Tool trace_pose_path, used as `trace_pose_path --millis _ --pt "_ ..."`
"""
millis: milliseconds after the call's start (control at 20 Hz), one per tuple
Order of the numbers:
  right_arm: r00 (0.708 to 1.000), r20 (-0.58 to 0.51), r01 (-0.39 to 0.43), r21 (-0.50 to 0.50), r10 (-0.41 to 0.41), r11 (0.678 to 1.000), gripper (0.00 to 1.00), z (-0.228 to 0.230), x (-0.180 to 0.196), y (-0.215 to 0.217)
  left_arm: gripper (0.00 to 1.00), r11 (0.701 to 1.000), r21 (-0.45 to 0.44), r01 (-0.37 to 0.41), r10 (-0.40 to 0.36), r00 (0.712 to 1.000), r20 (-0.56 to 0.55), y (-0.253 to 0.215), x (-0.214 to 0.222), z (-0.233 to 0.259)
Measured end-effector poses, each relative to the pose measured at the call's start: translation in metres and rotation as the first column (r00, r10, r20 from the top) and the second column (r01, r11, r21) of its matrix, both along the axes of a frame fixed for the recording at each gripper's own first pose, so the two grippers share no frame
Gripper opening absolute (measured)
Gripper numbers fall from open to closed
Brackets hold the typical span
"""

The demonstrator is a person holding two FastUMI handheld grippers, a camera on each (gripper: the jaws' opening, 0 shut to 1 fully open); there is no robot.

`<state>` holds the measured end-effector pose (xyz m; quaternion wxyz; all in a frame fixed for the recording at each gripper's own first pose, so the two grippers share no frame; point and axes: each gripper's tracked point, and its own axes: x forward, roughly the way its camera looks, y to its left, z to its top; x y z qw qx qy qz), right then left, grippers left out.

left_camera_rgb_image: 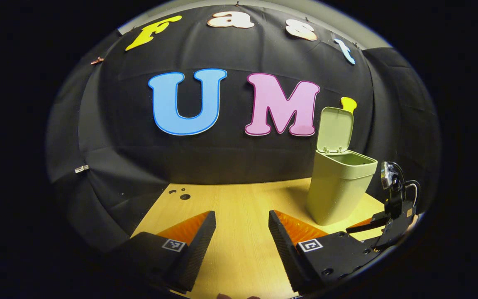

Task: Press the lid of the desktop garbage bin to open it, pick up the crumpled paper on the desktop and throw it into the bin, then pick up the pop can on the desktop and drop it into the bin, and finally close the garbage bin lid.

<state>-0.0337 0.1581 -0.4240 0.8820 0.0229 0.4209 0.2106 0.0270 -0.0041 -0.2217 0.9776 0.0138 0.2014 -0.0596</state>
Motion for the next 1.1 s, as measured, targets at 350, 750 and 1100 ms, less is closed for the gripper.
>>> trace_pose_path --millis 350,750,1100 --pt "0.999 -0.040 -0.014 -0.039 0.012 0.999 0.95 -0.019 -0.008 0.002 0.83 1.000 -0.006 -0.012 0.012 1.000 -0.023 0.004 -0.008 -0.009" --pt "0.998 -0.032 -0.050 -0.051 0.049 0.997 0.82 -0.011 -0.008 0.000 0.83 1.000 -0.011 -0.012 0.012 0.999 -0.030 0.003 -0.009 -0.013" --pt "0.998 0.067 -0.002 0.020 0.001 1.000 0.82 0.074 0.014 -0.031 0.83 1.000 -0.021 -0.003 0.003 1.000 -0.029 -0.005 -0.008 -0.014"
